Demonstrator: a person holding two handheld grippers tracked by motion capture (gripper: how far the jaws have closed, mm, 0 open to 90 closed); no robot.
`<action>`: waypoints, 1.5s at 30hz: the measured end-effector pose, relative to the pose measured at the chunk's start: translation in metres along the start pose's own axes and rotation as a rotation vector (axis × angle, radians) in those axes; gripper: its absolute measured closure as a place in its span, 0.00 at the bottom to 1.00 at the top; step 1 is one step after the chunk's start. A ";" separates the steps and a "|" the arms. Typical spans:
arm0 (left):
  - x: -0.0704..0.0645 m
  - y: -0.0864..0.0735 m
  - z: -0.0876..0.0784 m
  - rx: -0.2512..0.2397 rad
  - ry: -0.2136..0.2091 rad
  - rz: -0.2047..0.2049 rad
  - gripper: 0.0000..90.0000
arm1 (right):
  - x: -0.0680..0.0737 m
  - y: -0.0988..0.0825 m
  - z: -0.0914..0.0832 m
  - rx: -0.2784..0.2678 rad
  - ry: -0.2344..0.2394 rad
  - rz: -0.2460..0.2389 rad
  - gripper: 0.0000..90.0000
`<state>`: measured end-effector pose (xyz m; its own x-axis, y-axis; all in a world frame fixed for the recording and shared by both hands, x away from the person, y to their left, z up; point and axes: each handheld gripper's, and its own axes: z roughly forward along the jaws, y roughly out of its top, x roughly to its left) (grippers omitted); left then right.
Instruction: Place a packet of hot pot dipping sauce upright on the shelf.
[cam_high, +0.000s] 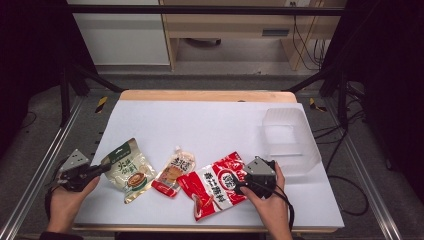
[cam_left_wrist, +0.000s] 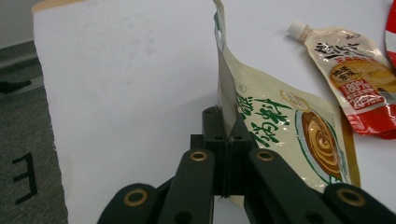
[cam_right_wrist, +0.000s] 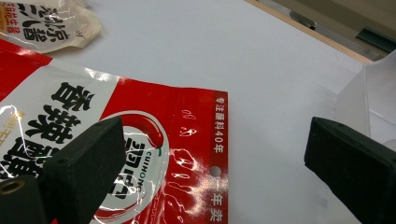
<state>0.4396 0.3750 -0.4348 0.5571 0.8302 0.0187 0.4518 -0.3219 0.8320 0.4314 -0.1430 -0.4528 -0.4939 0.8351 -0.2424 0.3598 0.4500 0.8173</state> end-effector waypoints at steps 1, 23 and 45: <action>-0.001 0.001 -0.002 -0.009 0.002 0.002 1.00 | 0.000 0.000 0.000 -0.001 0.000 0.001 0.07; -0.039 0.048 -0.030 -0.092 -0.066 0.149 1.00 | -0.004 -0.001 -0.001 0.006 0.014 0.012 0.07; -0.049 0.123 -0.045 -0.014 -0.153 0.327 1.00 | -0.007 -0.003 -0.002 0.020 -0.004 0.027 0.08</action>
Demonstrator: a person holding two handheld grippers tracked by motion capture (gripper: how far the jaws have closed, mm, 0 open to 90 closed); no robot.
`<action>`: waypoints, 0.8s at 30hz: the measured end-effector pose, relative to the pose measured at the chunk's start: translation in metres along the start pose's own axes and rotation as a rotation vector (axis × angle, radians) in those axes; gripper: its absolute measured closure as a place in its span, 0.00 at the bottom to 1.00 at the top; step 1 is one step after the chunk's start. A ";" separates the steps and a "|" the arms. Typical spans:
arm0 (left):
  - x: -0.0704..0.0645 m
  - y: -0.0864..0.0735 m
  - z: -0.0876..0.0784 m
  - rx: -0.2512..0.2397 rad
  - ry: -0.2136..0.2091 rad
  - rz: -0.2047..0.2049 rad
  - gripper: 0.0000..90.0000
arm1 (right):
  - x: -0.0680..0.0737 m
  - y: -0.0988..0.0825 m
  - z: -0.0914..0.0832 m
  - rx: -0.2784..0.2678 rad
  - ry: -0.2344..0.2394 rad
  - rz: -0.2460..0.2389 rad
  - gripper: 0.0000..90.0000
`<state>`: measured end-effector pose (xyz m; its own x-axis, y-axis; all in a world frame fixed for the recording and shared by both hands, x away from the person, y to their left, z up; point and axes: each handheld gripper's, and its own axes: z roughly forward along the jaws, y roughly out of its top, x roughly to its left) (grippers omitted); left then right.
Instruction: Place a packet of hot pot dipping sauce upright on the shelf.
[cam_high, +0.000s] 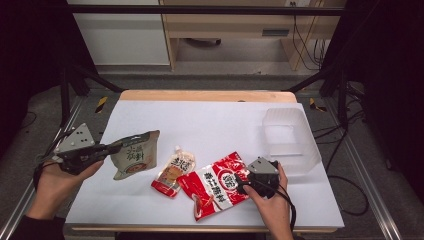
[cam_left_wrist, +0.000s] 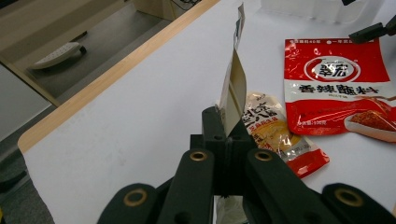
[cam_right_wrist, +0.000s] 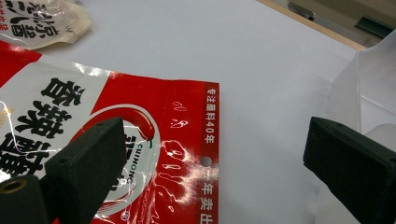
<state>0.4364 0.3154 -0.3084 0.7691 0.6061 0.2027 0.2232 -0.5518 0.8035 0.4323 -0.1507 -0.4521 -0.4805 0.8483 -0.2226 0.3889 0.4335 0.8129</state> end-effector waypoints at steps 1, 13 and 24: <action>0.001 0.002 -0.001 -0.001 0.002 0.002 1.00 | 0.000 0.000 -0.001 0.000 0.004 0.010 0.08; 0.006 0.008 -0.008 -0.015 0.005 0.017 1.00 | 0.006 0.008 -0.003 -0.011 0.013 -0.027 0.08; 0.006 0.015 -0.002 -0.004 -0.020 0.031 1.00 | 0.014 0.039 -0.008 0.022 0.093 -0.132 0.09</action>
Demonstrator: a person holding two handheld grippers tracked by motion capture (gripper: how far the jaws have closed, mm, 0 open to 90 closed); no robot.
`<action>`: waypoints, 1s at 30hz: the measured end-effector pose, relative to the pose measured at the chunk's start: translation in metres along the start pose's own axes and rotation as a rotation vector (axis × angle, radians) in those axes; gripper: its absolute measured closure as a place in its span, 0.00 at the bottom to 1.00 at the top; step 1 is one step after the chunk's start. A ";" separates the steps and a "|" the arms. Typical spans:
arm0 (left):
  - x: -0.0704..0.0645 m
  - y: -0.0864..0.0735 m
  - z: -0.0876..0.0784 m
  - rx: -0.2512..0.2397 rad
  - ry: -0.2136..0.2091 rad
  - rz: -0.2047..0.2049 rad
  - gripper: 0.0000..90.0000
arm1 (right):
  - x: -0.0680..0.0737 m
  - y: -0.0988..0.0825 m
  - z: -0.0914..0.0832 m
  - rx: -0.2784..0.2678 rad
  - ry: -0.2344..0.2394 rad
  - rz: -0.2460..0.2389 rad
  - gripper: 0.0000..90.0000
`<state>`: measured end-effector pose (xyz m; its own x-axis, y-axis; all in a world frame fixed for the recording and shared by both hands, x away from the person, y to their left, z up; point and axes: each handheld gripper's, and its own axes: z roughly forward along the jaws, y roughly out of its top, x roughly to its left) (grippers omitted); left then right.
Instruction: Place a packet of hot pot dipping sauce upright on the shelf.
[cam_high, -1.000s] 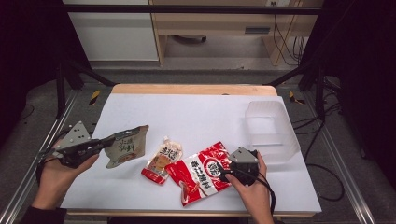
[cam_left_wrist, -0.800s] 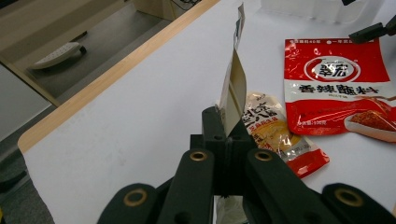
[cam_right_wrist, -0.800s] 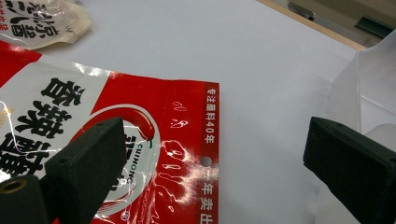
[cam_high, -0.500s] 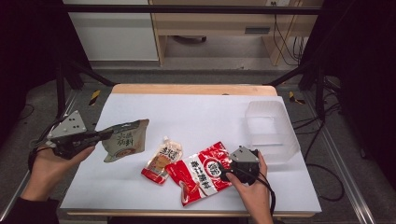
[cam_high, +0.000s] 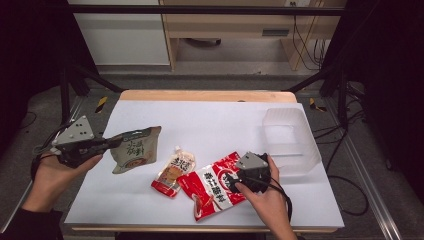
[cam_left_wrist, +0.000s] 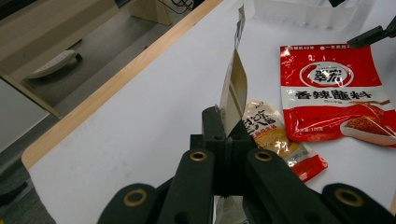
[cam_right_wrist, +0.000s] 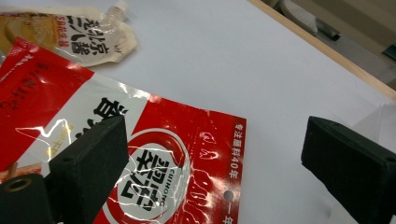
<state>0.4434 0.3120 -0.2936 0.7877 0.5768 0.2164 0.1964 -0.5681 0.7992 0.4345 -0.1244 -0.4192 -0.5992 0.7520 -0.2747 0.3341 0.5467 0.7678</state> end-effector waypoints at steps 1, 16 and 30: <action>0.000 0.003 0.002 -0.004 -0.006 -0.001 1.00 | -0.001 0.004 0.000 0.010 0.008 -0.008 0.09; -0.003 0.039 0.034 0.026 -0.061 0.057 1.00 | -0.016 0.071 -0.008 0.040 0.117 -0.098 0.12; -0.010 0.058 0.044 0.023 -0.075 0.082 1.00 | -0.015 0.099 -0.014 0.059 0.179 -0.156 0.08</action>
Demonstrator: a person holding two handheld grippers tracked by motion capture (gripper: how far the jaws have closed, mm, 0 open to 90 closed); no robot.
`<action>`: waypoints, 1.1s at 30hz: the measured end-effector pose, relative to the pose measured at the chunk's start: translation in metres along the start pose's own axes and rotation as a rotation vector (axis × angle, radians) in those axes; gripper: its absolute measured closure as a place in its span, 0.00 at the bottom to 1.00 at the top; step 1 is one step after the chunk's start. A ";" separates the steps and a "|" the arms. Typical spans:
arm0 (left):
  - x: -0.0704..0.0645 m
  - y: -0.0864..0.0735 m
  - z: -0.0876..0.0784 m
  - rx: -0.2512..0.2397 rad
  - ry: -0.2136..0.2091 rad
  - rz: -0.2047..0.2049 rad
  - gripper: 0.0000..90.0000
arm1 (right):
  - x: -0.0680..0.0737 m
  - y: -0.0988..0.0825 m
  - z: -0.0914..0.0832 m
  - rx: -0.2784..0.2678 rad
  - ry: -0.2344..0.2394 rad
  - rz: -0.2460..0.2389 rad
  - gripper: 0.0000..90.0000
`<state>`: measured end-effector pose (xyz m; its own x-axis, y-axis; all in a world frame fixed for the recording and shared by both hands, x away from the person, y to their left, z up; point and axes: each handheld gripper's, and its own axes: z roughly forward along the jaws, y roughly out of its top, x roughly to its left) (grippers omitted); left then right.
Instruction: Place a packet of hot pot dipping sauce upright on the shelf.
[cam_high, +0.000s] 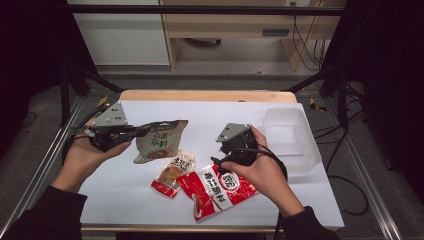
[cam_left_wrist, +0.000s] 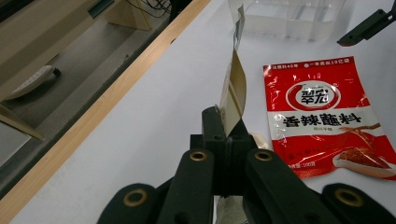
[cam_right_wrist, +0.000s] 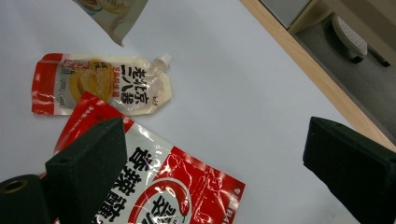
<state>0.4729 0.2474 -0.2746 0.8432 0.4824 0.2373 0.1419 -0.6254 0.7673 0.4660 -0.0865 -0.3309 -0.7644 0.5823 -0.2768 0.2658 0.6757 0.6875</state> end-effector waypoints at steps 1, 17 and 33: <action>-0.001 0.001 0.000 0.003 -0.001 0.003 1.00 | 0.000 0.002 -0.001 0.006 0.007 -0.002 0.07; -0.008 0.011 0.007 0.004 -0.012 0.021 1.00 | -0.008 0.024 -0.010 0.047 0.044 -0.084 0.10; -0.019 0.019 0.015 0.005 -0.045 0.054 1.00 | -0.012 0.043 -0.014 0.056 0.096 -0.167 0.13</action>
<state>0.4676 0.2173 -0.2731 0.8721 0.4201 0.2511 0.0983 -0.6529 0.7510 0.4783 -0.0706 -0.2885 -0.8524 0.4162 -0.3166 0.1608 0.7847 0.5986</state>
